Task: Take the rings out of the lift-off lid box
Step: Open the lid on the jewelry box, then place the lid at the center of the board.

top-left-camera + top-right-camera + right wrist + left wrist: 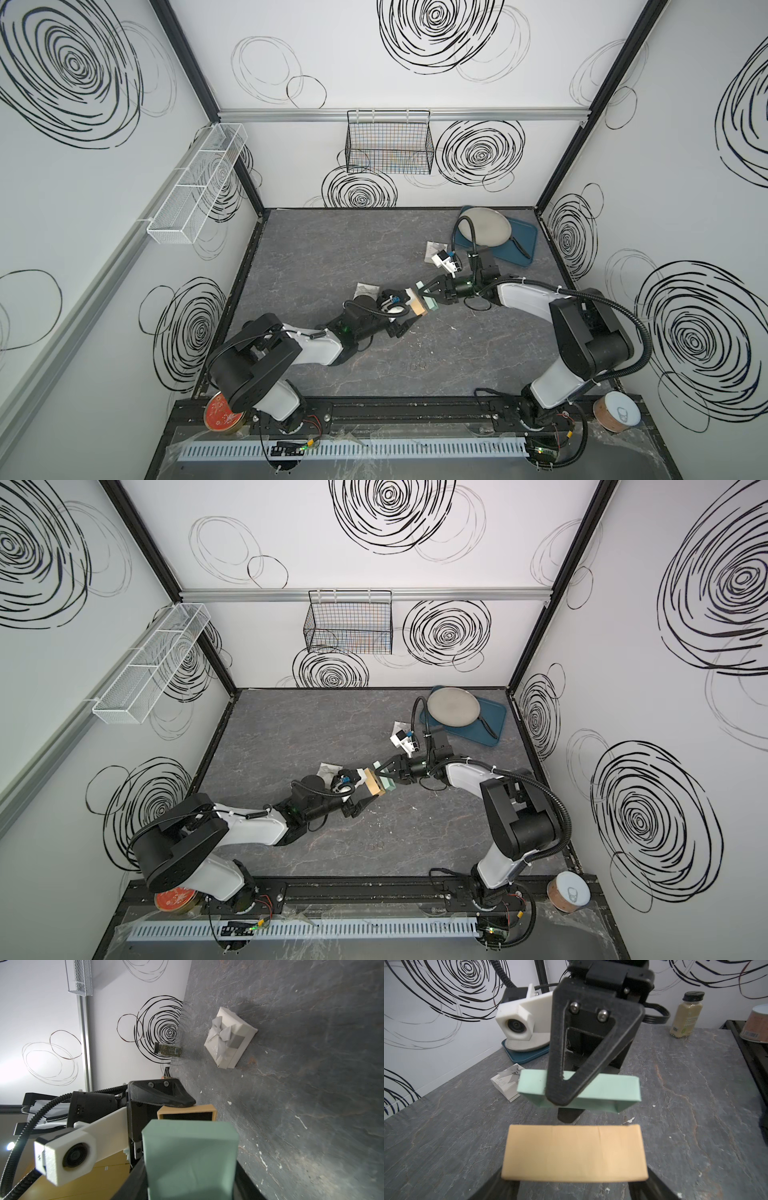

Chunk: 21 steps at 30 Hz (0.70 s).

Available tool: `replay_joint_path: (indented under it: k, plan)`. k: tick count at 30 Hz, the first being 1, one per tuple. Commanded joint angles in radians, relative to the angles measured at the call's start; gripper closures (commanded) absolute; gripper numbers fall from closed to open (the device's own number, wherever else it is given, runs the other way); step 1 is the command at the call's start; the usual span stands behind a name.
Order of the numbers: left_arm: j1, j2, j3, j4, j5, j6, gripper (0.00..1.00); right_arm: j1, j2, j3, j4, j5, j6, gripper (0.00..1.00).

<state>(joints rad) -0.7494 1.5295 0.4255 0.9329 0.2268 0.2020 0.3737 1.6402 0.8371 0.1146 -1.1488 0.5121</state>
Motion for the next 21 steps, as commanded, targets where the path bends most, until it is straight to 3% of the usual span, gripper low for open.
replay_joint_path:
  k: [1,3,7,11,21]
  plan:
    - [0.007,-0.028,0.002,0.027,-0.004,0.007,0.22,-0.027,-0.047,-0.011,-0.040,0.015,-0.036,0.50]
    - [0.007,-0.032,0.002,0.024,-0.006,0.008,0.22,-0.049,-0.063,0.004,-0.135,0.090,-0.095,0.51]
    - [0.005,-0.035,0.001,0.021,-0.005,0.007,0.22,-0.053,-0.043,0.083,-0.400,0.438,-0.216,0.51]
    - [0.004,-0.034,0.002,0.019,-0.004,0.007,0.22,-0.044,0.005,0.117,-0.449,0.686,-0.208,0.52]
    - [-0.008,-0.042,0.003,0.015,-0.010,0.008,0.22,0.008,0.146,0.219,-0.486,1.131,-0.192,0.50]
